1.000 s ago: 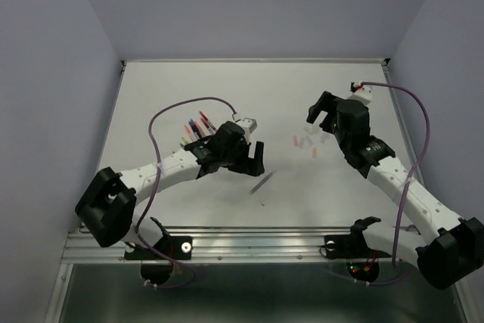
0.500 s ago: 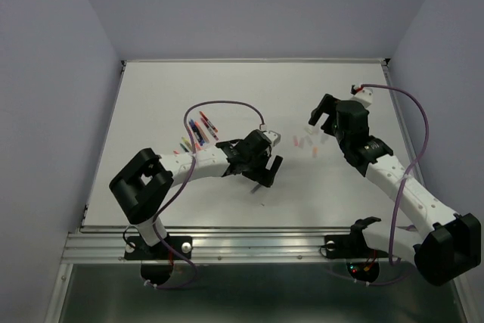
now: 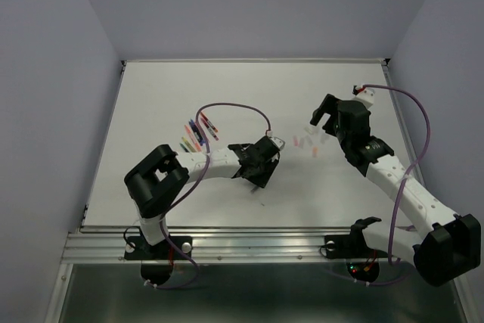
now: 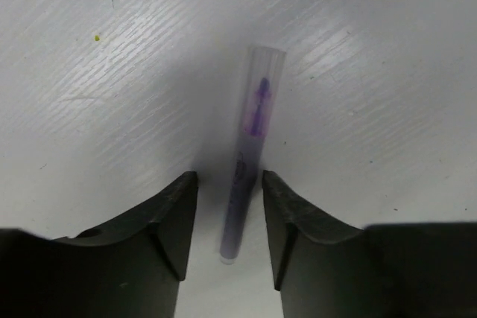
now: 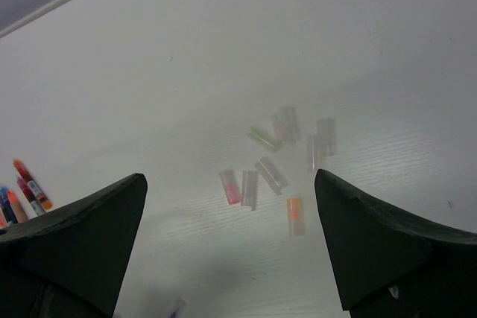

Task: Open the pen caps

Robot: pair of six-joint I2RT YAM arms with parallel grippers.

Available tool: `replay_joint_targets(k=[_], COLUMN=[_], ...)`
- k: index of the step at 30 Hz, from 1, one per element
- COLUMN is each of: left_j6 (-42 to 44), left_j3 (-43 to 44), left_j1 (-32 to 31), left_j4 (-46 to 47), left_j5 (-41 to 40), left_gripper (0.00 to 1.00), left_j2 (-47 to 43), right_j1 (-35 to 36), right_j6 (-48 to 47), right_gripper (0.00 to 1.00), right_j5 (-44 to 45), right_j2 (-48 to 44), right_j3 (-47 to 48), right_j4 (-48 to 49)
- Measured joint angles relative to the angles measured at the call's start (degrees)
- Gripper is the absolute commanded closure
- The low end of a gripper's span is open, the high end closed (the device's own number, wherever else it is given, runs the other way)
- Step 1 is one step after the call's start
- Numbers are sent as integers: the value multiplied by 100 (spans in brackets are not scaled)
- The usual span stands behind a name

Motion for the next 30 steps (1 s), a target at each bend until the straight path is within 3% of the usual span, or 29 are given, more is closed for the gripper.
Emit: replay_joint_targets(k=[7, 10, 13, 15, 23, 30], left_j6=[-20, -26, -70, -120, -332, -328], left_j3=[63, 63, 61, 59, 57, 55], left_j1=[-105, -160, -199, -216, -262, -223], left_j4=[-42, -42, -42, -39, -59, -76], left_j5=[-330, -428, -492, -518, -782, -1165], left_gripper=[56, 62, 76, 99, 100, 100], left_j2=[94, 101, 109, 109, 76, -492], right_j1=[-55, -74, -103, -107, -107, -111], right_j6=[0, 0, 0, 2, 4, -114], right_gripper=[0, 0, 0, 0, 0, 0], right_j5=[2, 7, 17, 20, -133, -1204], right_j2=[-15, -50, -96, -127, -168, -308], right_j3=[0, -2, -2, -2, -4, -120], right_j4=[0, -7, -7, -7, -9, -4])
